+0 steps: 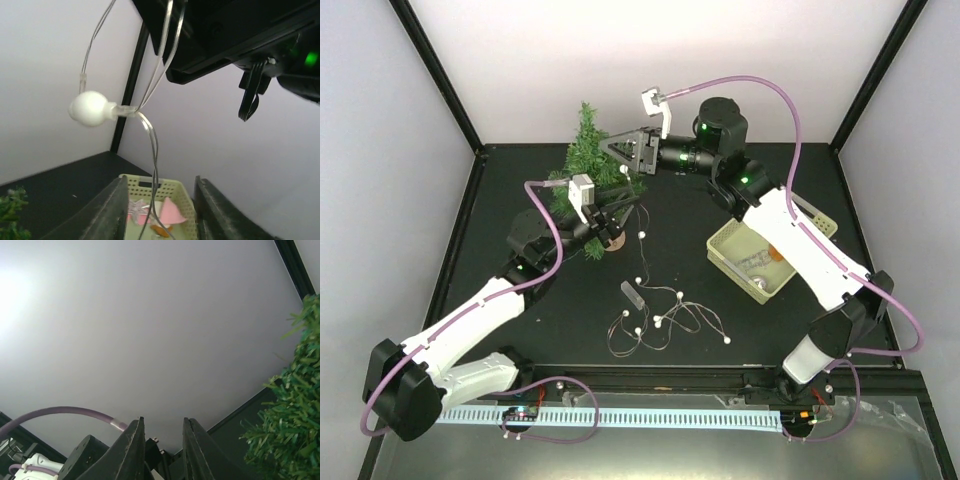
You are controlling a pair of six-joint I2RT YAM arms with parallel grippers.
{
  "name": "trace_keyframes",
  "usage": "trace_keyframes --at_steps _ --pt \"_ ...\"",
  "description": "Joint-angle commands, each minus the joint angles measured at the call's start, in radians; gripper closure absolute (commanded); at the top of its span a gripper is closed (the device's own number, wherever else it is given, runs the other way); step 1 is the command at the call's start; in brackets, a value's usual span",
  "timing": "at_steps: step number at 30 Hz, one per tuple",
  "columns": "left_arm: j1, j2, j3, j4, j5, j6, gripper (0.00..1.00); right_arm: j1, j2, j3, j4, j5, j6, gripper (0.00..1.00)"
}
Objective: Decorate the small christmas tree
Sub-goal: Wrap the decoration item around the Christmas tree.
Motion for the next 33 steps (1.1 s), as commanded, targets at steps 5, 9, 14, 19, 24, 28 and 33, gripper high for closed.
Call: trace_keyframes --at_steps 5,9,14,19,24,28,33 --pt "-0.007 -0.063 0.100 -0.142 -0.017 0.056 0.96 0.011 -0.079 -0.065 0.003 0.044 -0.049 0.74" --pt "-0.004 -0.132 0.089 -0.234 -0.084 0.101 0.98 0.008 -0.102 -0.103 -0.019 0.056 -0.105 0.70" --pt "-0.004 -0.215 0.096 -0.338 -0.168 0.181 0.98 0.000 -0.117 -0.139 -0.024 0.049 -0.152 0.63" --pt "-0.002 -0.248 0.168 -0.475 -0.195 0.274 0.98 -0.002 -0.137 -0.180 -0.091 -0.007 -0.349 0.61" --pt "0.001 -0.228 0.276 -0.588 -0.205 0.315 0.98 -0.002 -0.180 -0.248 -0.120 -0.046 -0.516 0.61" --pt "0.005 -0.190 0.364 -0.666 -0.209 0.348 0.98 -0.002 -0.207 -0.300 -0.072 -0.039 -0.557 0.61" --pt "0.015 -0.178 0.421 -0.717 -0.211 0.366 0.98 -0.002 -0.226 -0.369 0.008 -0.008 -0.585 0.66"
